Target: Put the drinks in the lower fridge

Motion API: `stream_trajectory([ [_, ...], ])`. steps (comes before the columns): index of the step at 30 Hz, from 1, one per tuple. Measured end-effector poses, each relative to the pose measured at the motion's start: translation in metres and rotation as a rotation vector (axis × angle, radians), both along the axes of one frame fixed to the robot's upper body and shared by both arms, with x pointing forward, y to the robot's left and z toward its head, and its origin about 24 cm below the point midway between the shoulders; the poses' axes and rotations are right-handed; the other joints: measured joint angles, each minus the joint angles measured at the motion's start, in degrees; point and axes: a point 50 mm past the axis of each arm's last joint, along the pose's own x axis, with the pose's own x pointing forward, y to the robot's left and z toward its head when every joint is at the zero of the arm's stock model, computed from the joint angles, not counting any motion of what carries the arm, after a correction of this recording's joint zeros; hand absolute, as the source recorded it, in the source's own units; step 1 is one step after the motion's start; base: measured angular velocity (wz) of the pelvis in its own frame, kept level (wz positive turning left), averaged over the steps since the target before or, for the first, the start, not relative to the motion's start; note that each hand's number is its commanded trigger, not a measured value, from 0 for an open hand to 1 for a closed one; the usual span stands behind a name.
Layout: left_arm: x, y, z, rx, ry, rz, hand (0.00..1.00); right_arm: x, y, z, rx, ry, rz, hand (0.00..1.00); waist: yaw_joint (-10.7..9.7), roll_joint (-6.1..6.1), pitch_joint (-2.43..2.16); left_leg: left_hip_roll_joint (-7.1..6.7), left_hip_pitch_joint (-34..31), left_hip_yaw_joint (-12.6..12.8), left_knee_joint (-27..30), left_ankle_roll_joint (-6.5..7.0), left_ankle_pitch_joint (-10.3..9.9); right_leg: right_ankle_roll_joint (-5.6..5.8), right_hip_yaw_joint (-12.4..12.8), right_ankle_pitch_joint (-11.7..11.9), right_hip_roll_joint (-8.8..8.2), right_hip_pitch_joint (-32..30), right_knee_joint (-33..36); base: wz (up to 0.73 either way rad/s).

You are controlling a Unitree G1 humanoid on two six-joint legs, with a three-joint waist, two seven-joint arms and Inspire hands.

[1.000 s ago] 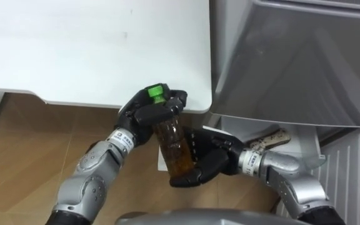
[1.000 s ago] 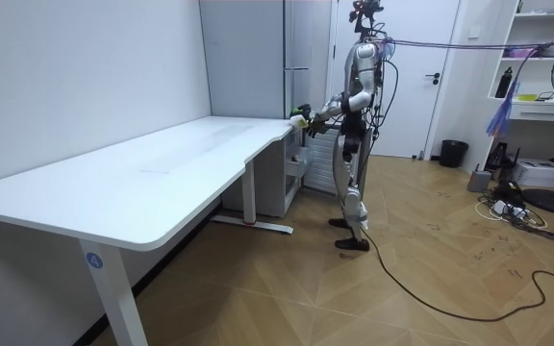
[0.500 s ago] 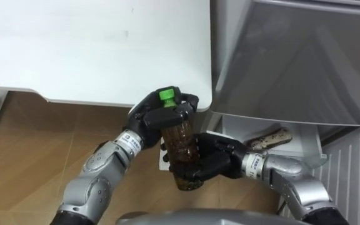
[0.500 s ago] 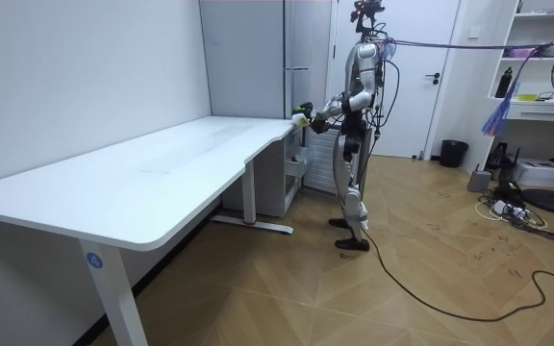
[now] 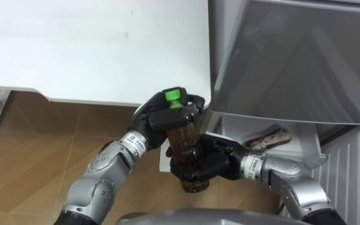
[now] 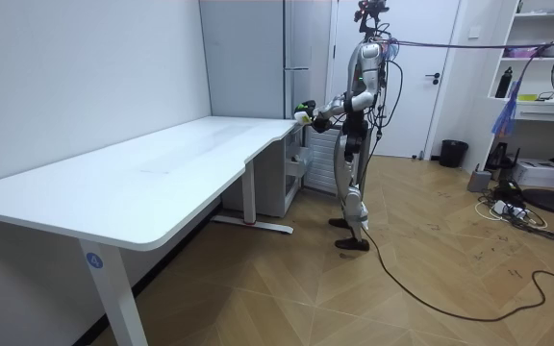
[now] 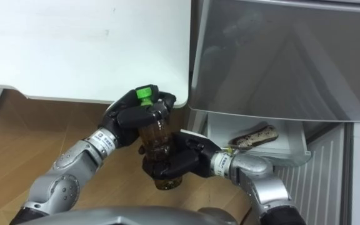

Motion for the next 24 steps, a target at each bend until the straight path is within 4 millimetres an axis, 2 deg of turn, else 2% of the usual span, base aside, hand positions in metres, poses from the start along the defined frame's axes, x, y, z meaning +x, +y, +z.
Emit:
stream_trajectory([
  [3,0.002,0.005,0.002,0.007,-0.012,0.012,0.0,-0.001,-0.002,-0.002,-0.004,0.009,0.001,1.0,0.16,-0.39,-0.25,0.03,0.02,0.01,0.06,0.0,0.0,0.01,-0.03,-0.01,0.0,0.01,-0.03,0.0],
  [6,0.004,0.005,0.007,0.003,-0.04,0.017,0.0,-0.004,-0.003,-0.006,-0.009,0.033,-0.003,1.0,0.31,-0.38,-0.18,0.0,0.07,0.02,0.08,0.01,0.0,0.01,-0.01,0.0,-0.06,0.05,-0.02,0.0],
  [9,0.005,0.006,0.009,0.003,-0.048,0.021,0.0,-0.006,-0.004,-0.009,-0.013,0.047,-0.005,1.0,0.27,-0.29,-0.07,0.04,0.13,0.02,-0.02,0.01,0.0,0.01,-0.03,0.0,-0.03,0.05,-0.01,0.0],
  [11,0.005,0.006,0.009,0.003,-0.05,0.021,0.0,-0.006,-0.005,-0.009,-0.017,0.05,-0.005,1.0,0.16,0.07,0.27,0.05,0.17,-0.02,-0.23,0.0,0.0,0.01,-0.1,0.0,-0.03,0.02,0.01,0.0],
  [14,0.005,0.007,0.009,0.006,-0.052,0.023,0.0,-0.006,-0.006,-0.009,-0.019,0.05,-0.008,1.0,-0.02,0.29,0.42,0.07,0.01,-0.04,-0.22,0.0,0.0,0.01,-0.11,-0.02,-0.1,-0.14,0.01,0.0],
  [18,0.007,0.009,0.013,0.019,-0.076,0.027,0.0,-0.006,-0.005,-0.009,-0.018,0.049,-0.008,1.0,0.2,0.21,0.36,0.06,-0.03,-0.01,-0.21,0.0,0.0,-0.01,-0.16,-0.07,-0.06,-0.31,0.0,-0.01],
  [24,0.014,0.013,0.032,0.027,-0.167,0.078,0.0,-0.01,-0.006,-0.011,-0.023,0.046,-0.017,1.0,0.36,-0.11,0.13,0.0,-0.25,-0.01,-0.04,0.01,0.0,-0.01,-0.13,-0.07,-0.05,-0.78,0.03,-0.01],
])
